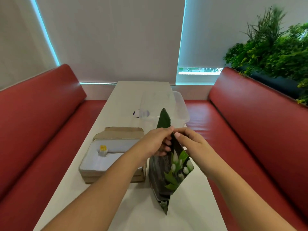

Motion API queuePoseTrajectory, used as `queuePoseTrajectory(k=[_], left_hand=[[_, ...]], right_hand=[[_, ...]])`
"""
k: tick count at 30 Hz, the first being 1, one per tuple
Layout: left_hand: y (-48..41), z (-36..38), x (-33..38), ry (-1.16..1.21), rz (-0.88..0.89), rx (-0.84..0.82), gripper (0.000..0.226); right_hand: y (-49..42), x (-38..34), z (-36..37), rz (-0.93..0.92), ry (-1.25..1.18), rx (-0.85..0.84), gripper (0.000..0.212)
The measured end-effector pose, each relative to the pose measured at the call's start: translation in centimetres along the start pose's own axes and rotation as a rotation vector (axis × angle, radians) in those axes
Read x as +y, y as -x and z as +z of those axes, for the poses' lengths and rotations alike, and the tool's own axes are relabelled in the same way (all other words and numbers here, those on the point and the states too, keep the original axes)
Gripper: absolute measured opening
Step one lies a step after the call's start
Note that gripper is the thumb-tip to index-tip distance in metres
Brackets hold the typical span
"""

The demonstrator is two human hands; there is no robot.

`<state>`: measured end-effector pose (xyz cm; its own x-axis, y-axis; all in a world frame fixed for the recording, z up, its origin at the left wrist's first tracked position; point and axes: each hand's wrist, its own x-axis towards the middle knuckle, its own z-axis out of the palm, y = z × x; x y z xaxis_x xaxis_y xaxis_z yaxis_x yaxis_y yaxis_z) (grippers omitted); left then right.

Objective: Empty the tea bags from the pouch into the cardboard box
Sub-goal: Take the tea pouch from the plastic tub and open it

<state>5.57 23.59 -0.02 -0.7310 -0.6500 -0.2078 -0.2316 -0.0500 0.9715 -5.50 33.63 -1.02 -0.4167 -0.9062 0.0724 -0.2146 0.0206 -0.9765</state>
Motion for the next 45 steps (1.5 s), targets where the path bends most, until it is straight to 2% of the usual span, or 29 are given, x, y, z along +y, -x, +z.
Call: queuePoseTrajectory(k=[11,21,28,45], left_hand=[[0.1,0.9,-0.8,0.012,0.049,0.05,0.028],[0.0,0.9,-1.3,0.04,0.068,0.032,0.027],[-0.3,0.7,-0.7,0.04,0.011,0.045,0.037],[0.1,0.1,0.0,0.015,0.034,-0.034,0.016]], right_hand=[[0.1,-0.3,-0.4,0.092,-0.135,-0.101,0.014],[0.1,-0.3,-0.2,0.104,-0.184,-0.094,0.014],[0.1,-0.4,-0.3,0.096,-0.175,-0.108,0.013],[-0.9,-0.1,-0.2,0.05,-0.058,-0.073,0.015]])
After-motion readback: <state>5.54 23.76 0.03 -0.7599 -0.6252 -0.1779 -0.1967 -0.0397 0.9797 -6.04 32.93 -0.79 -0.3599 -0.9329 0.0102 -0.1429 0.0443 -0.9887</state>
